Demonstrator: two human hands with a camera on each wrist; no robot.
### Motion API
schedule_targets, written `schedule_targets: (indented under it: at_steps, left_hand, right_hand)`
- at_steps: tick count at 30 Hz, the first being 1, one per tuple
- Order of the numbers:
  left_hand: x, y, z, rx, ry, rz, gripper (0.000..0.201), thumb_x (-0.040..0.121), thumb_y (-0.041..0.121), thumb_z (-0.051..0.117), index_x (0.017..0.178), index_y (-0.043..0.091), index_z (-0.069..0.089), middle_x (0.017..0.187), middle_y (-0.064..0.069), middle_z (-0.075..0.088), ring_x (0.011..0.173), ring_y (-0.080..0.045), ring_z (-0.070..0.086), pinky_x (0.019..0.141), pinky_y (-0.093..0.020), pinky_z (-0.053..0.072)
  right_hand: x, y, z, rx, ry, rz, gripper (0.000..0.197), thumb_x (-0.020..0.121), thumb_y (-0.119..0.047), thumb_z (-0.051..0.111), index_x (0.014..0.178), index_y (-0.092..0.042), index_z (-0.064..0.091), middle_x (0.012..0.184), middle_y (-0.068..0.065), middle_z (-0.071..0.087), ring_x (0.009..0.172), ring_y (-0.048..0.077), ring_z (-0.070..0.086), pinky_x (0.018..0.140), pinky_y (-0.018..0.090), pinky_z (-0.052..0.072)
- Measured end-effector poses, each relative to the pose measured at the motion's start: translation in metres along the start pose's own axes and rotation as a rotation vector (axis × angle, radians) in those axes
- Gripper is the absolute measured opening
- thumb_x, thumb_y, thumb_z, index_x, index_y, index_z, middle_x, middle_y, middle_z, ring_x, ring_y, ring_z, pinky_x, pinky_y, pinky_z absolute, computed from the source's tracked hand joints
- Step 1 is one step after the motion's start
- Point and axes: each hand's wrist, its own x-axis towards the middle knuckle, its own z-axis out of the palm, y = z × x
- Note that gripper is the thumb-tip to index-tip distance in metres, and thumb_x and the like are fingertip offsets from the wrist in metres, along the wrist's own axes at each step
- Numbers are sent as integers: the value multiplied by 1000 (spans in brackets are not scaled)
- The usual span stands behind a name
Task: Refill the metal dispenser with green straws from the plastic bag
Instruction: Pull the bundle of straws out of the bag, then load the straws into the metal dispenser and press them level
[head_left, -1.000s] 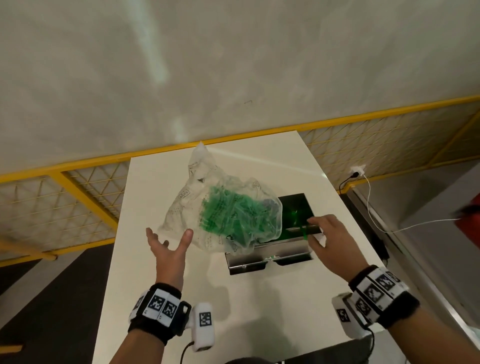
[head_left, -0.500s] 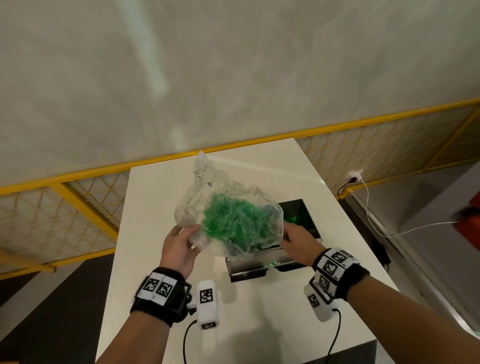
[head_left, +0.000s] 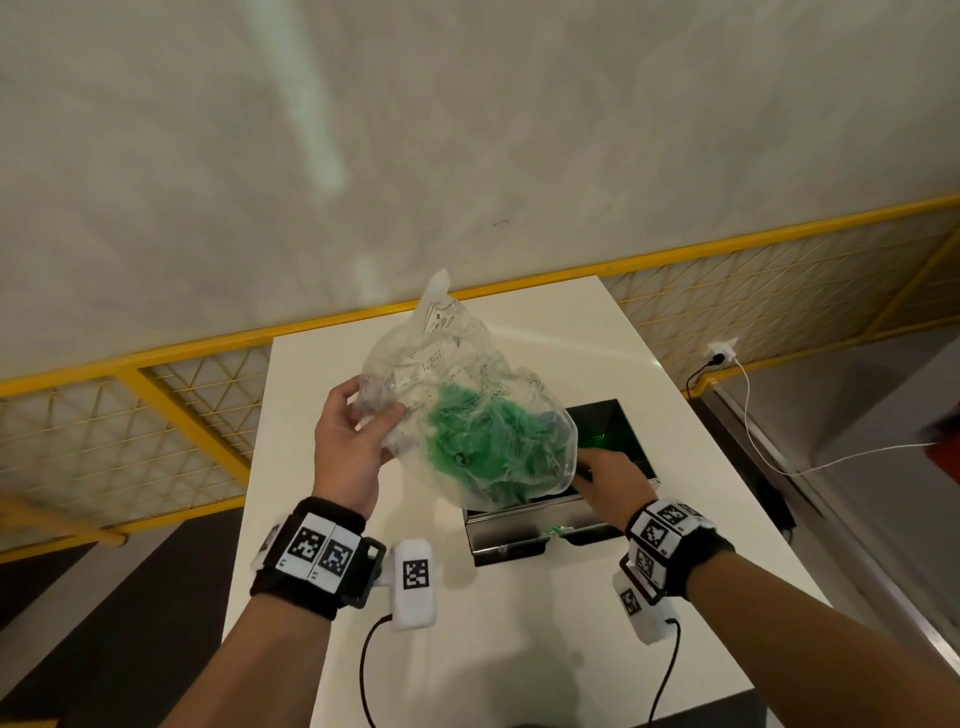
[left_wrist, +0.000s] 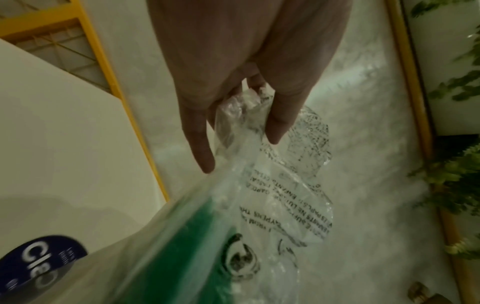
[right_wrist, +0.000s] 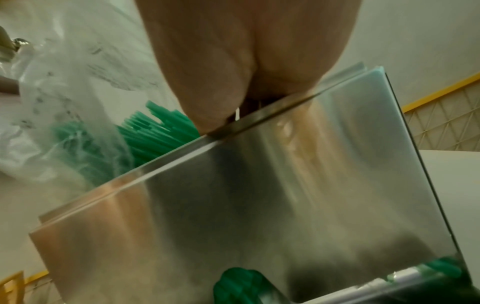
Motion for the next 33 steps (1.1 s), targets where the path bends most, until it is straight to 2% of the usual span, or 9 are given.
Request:
schedule_targets:
  at_steps: [5, 12, 14, 16, 19, 23, 28, 30, 33]
  left_hand:
    - [15, 21, -13, -44, 54, 75, 43, 80, -3, 66, 114, 20, 51, 110, -4, 61, 98, -29, 65, 70, -43, 58]
    - [25, 43, -37, -160, 85, 164, 37, 84, -4, 61, 106, 25, 52, 95, 5, 68, 92, -21, 67, 73, -45, 58]
    - [27, 44, -48, -200, 109, 162, 38, 83, -4, 61, 102, 27, 53, 99, 1, 68, 96, -23, 66, 77, -50, 56]
    - [30, 43, -63, -250, 135, 156, 41, 81, -3, 63, 108, 26, 52, 115, -8, 64, 104, -29, 64, 80, -53, 55]
    - [28, 42, -86, -324, 189, 140, 43, 81, -1, 62, 114, 24, 48, 135, -15, 53, 112, -30, 61, 79, -50, 55]
    - [22, 36, -111, -395, 282, 101, 49, 85, 3, 58, 130, 20, 47, 127, -7, 61, 108, -27, 64, 75, -47, 57]
    - [20, 29, -140, -441, 355, 32, 48, 86, 10, 61, 131, 22, 47, 123, -6, 63, 107, -26, 65, 83, -48, 55]
    - [20, 23, -153, -474, 385, -8, 53, 82, 15, 66, 131, 21, 48, 123, -7, 63, 108, -27, 65, 85, -47, 55]
    - [20, 13, -166, -578, 330, -139, 77, 64, 27, 81, 133, 19, 49, 127, -9, 62, 116, -27, 60, 89, -46, 51]
  right_hand:
    - [1, 1, 0, 4, -35, 55, 18, 90, -34, 57, 103, -25, 65, 100, -4, 68, 90, 16, 64, 80, 35, 54]
    - [-2, 3, 1, -16, -12, 50, 17, 91, -36, 54, 99, -25, 65, 93, -4, 69, 85, 15, 64, 77, 35, 54]
    - [-3, 4, 1, -18, -3, 38, 16, 92, -35, 54, 98, -24, 64, 91, -3, 69, 82, 15, 63, 76, 35, 54]
    - [-4, 4, 2, -22, 7, 26, 17, 93, -34, 53, 98, -23, 64, 89, -3, 69, 80, 15, 63, 76, 34, 54]
    - [-4, 5, 2, -36, 8, 22, 17, 93, -34, 51, 99, -22, 63, 88, -2, 68, 79, 15, 63, 76, 36, 54]
    - [-4, 5, 3, -73, 20, 12, 18, 95, -34, 49, 99, -23, 62, 85, -3, 67, 78, 16, 63, 72, 34, 54]
    - [-4, 5, 4, -81, 27, 11, 17, 95, -33, 49, 99, -23, 62, 79, -6, 61, 78, 17, 62, 69, 33, 52]
    - [-4, 5, 4, -82, 27, 13, 17, 95, -32, 49, 99, -22, 62, 80, -5, 62, 78, 18, 62, 69, 33, 52]
    - [-5, 4, 5, -87, 26, 17, 17, 95, -32, 49, 100, -22, 61, 80, -5, 62, 77, 17, 62, 67, 29, 49]
